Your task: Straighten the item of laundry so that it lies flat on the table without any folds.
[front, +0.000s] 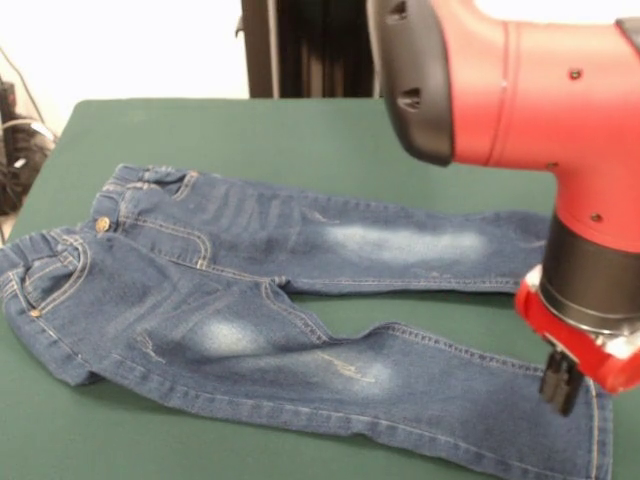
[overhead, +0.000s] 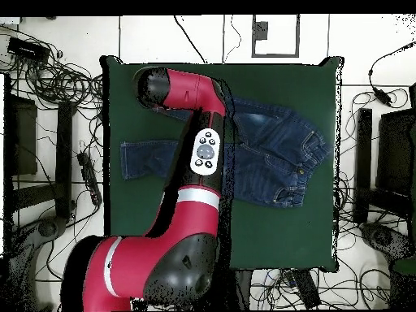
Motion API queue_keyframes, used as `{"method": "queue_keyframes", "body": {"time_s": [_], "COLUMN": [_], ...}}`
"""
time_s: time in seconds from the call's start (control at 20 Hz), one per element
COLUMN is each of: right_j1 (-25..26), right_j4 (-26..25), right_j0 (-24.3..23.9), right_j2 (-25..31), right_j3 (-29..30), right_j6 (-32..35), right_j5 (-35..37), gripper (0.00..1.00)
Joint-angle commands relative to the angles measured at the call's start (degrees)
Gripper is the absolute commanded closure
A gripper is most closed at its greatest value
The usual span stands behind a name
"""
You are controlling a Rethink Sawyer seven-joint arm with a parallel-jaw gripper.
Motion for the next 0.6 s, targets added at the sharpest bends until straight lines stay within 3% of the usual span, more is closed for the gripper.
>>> {"method": "queue_keyframes", "body": {"time_s": [0.05, 0.3, 0.5, 0.6], "right_j1": [2.6, 1.9, 0.4, 0.6], "right_j4": [3.2, 3.0, 1.6, 0.8], "right_j0": [1.4, 1.5, 0.5, 0.9], "right_j2": [0.3, 1.4, 2.9, 1.6], "right_j3": [-3.3, -1.3, 3.8, 4.6], "right_j6": [18.6, 17.1, 11.9, 12.7], "right_j5": [-0.5, 5.7, 6.9, 7.4], "gripper": [1.0, 1.0, 1.0, 1.0]}}
